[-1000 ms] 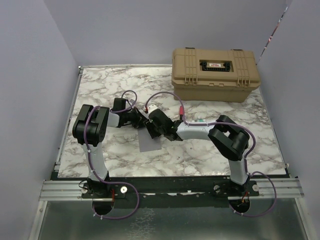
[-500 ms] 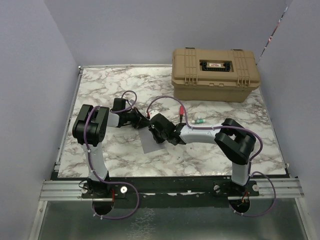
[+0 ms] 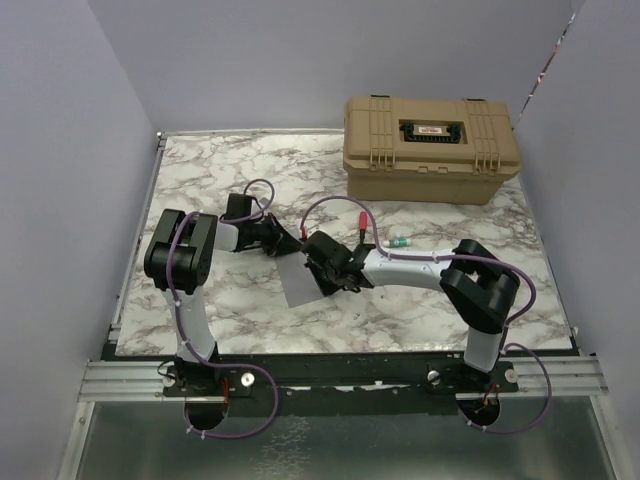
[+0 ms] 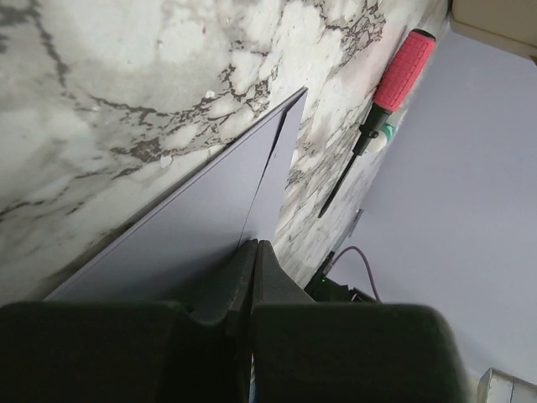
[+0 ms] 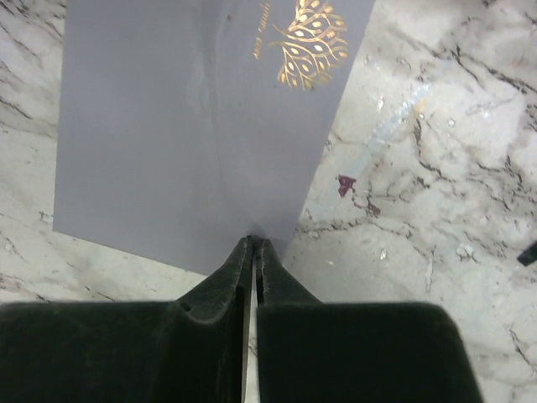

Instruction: Place the letter into the envelope and seal it

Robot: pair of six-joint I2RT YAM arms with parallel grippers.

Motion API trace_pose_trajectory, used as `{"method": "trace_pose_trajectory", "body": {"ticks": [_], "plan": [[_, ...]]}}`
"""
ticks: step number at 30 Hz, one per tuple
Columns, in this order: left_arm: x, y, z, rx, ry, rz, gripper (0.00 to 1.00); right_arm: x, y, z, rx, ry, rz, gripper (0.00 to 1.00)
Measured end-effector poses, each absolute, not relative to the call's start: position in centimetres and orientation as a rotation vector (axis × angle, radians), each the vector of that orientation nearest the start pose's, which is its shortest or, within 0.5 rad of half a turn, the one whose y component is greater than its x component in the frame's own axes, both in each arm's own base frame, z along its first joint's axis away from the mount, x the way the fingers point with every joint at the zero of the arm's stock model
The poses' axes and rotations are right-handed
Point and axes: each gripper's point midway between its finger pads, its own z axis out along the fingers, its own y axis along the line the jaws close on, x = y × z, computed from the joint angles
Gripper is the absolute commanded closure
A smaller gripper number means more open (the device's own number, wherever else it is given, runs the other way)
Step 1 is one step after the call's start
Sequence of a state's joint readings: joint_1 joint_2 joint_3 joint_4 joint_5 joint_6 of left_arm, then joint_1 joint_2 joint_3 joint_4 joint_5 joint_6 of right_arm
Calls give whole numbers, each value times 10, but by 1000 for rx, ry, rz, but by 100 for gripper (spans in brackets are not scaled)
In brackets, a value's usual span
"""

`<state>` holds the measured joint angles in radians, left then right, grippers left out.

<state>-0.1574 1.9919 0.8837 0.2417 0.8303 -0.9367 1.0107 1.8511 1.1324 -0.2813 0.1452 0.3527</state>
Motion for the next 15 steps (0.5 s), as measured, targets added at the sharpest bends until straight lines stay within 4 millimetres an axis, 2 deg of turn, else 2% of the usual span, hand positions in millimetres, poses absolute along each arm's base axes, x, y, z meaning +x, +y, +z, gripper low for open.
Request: {"method": "trace_pose_trajectory", "body": {"ticks": [6,11,15], "plan": [[356,-205,24,-524,2547,-1383,100,235,343,30,-704,2518,266,93],[365,-203,27,-511,2518,-1359,100,266,364,53,-606,2461,280,92],[372,-203,29,-522,2489,-1353,100,287,377,52,-570,2443,278,92]]}}
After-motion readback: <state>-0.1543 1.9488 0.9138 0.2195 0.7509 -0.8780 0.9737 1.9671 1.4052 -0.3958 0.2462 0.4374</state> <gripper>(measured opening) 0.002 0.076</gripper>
